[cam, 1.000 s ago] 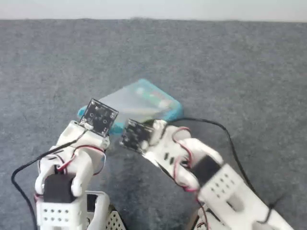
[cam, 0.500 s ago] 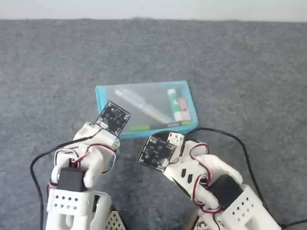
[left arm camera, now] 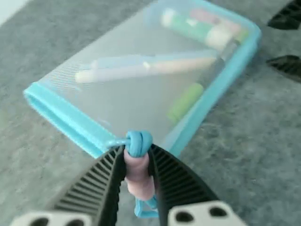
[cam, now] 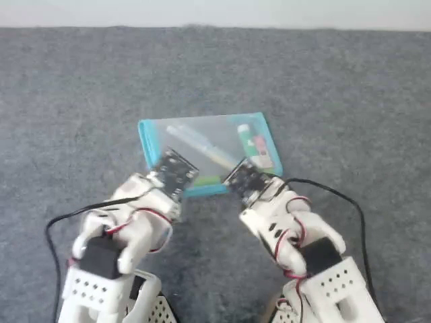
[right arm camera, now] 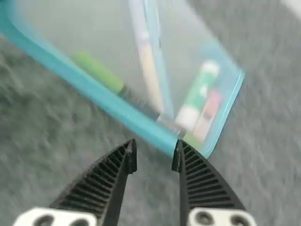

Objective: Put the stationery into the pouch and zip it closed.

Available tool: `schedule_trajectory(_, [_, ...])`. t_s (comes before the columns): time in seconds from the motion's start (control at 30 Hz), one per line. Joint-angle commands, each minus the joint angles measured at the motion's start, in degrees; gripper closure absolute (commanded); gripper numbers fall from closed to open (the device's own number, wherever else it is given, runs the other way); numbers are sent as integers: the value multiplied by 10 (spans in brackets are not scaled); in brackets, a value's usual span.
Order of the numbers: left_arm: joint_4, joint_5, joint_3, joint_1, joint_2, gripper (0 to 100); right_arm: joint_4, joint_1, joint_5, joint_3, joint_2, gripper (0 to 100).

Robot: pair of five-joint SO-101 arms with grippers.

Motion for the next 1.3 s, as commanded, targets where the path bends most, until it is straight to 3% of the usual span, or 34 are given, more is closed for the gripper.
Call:
schedule_trajectory(0.0, [-89, 39, 48, 107, 7, 975, 5, 69, 16, -6, 52, 864])
schedule_trajectory(0.23, [-142, 96, 56, 213, 7, 726, 59, 92, 11, -86, 189, 864])
schedule_trajectory(0.4, [-211, 178, 81, 209, 2, 695, 66, 93, -19, -125, 242, 865])
schedule_trajectory(0.5, [-226, 170, 76, 141, 1, 695, 66, 87, -38, -132, 241, 865])
schedule_trajectory(0.6, [-265, 201, 74, -12, 4, 695, 67, 58, -45, -148, 242, 865])
schedule_trajectory(0.7, [-303, 257, 79, -185, 7, 695, 87, -19, -78, -171, 255, 865])
schedule_trajectory(0.8, [-335, 284, 80, -297, 18, 695, 147, -121, -138, -221, 291, 865])
schedule_trajectory(0.9, [-354, 284, 80, -319, 55, 695, 180, -194, -230, -276, 335, 862])
schedule_trajectory(1.1, [-411, 282, 76, -322, 153, 695, 193, -275, -553, -373, 400, 861])
schedule_trajectory(1.27, [-421, 282, 58, -322, 192, 695, 191, -317, -589, -379, 455, 861])
